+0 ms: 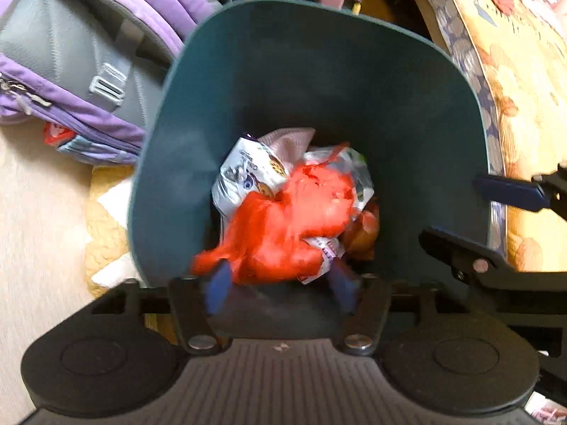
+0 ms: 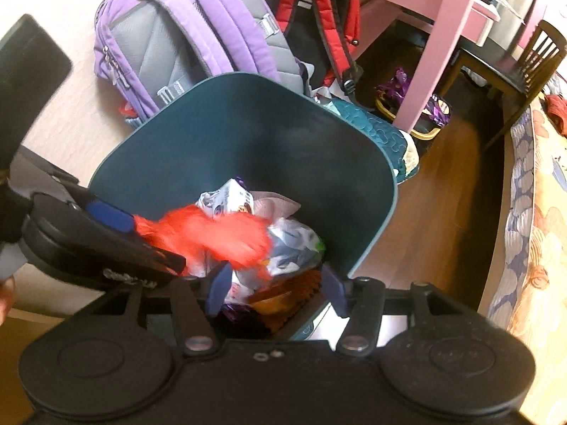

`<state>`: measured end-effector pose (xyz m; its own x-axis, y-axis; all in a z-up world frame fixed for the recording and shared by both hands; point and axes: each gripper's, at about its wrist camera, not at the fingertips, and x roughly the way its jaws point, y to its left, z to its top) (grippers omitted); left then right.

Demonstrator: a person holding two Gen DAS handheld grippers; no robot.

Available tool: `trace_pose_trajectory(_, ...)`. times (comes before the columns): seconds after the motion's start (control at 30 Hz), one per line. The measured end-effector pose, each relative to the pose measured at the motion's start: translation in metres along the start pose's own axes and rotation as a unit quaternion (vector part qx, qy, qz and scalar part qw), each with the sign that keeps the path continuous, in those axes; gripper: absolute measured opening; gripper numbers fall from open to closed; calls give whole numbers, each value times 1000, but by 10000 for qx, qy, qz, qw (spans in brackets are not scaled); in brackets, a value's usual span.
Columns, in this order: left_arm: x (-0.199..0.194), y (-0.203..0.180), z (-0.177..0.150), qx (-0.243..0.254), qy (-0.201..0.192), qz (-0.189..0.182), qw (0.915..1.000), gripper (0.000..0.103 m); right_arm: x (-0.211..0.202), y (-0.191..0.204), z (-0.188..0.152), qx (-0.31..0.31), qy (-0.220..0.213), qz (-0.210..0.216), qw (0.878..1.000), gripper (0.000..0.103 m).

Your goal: Collect trash

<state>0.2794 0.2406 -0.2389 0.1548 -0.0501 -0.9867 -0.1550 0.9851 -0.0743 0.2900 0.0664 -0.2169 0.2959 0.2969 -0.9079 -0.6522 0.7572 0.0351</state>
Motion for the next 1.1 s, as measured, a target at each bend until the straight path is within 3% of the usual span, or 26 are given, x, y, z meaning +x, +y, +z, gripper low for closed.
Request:
trace_pose_trajectory(0.3, -31, 3, -8, -83, -503, -209, 9985, 65, -28, -1, -6, 371, -324, -79, 9988, 69)
trace_pose_trajectory(0.5, -67, 3, -23, -94, -1060, -321, 9938, 65, -59, 0, -16, 655, -653, -8, 9957, 72)
trace_pose_trajectory(0.83, -138, -15, -52, -214, -2113, -389, 9764, 65, -123, -3, -28, 537, -1329, 304, 9892, 80)
trace_pose_trajectory(1.1, -190, -46, -93, -473, -2636, -508, 9621, 70, -180, -17, -49, 336, -1784, 730, 9807, 87)
